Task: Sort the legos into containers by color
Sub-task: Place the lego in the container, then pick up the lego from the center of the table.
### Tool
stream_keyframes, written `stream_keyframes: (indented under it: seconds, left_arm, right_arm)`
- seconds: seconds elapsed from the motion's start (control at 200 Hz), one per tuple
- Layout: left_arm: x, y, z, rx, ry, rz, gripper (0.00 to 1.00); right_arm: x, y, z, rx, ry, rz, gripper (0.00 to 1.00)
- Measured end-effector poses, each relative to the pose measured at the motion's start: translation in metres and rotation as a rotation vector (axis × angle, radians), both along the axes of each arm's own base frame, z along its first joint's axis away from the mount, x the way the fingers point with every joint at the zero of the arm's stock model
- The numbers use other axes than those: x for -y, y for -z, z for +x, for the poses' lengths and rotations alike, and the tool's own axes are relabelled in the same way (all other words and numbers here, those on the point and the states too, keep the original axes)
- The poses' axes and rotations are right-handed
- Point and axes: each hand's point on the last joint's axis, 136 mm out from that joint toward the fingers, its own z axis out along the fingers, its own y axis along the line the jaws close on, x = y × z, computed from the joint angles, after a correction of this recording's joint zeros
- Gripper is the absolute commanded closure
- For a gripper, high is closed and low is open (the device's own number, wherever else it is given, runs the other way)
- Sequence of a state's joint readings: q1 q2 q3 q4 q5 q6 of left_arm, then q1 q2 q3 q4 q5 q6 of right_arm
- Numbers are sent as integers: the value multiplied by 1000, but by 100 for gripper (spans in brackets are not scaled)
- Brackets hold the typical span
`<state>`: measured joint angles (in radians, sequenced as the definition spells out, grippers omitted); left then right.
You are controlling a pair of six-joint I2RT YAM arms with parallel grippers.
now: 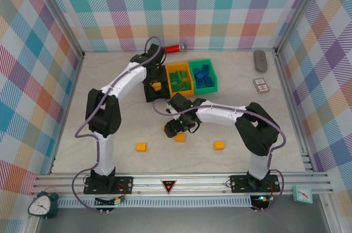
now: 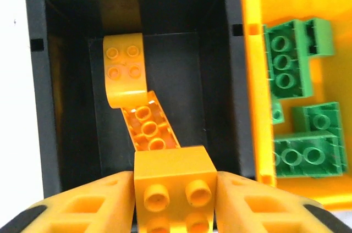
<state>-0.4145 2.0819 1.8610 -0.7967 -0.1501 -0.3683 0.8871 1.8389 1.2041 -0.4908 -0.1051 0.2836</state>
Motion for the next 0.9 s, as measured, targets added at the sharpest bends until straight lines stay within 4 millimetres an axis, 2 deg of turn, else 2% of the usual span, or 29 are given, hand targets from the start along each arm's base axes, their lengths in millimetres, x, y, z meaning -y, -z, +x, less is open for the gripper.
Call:
stream_keyframes:
  seconds: [0.03, 0.08, 0.12, 0.185, 0.29, 0.425, 0.495, 0.55, 0.645, 0.74, 0.9]
  left_arm:
    - [-2, 5, 1, -13, -3, 8, 50]
    - [-5, 10, 0, -27, 0, 18, 36]
    - [-7, 14, -3, -34, -8, 16, 32]
    - [-11, 18, -12, -41, -11, 15, 31]
    - [-23, 22, -43, -65, -13, 16, 31]
    - [-39, 1, -81, -22, -23, -10, 31]
    - [-46, -14, -101, 18, -32, -42, 31]
    - [-51, -24, -117, 46, -37, -70, 31]
    - [-60, -26, -143, 66, -54, -106, 31]
    - [-67, -14, -174, 38, -63, -137, 31]
    - [-74, 3, -218, -13, -72, -198, 31]
  right_arm:
    - [0, 1, 0, 1, 0, -2, 22]
    - [-1, 2, 1, 3, -1, -6, 22]
    - [-3, 4, 2, 5, -1, -10, 22]
    - [-7, 7, 6, 7, -2, -14, 21]
    - [-15, 10, 11, 12, -10, -17, 21]
    - [-25, 11, 16, 19, -21, -10, 24]
    - [-29, 12, 17, 20, -25, -11, 31]
    - [-31, 15, 18, 21, -36, -14, 41]
    - [-33, 18, 19, 24, -42, -23, 58]
    - [-35, 16, 22, 30, -42, -21, 63]
    - [-41, 3, 36, 56, -26, -11, 64]
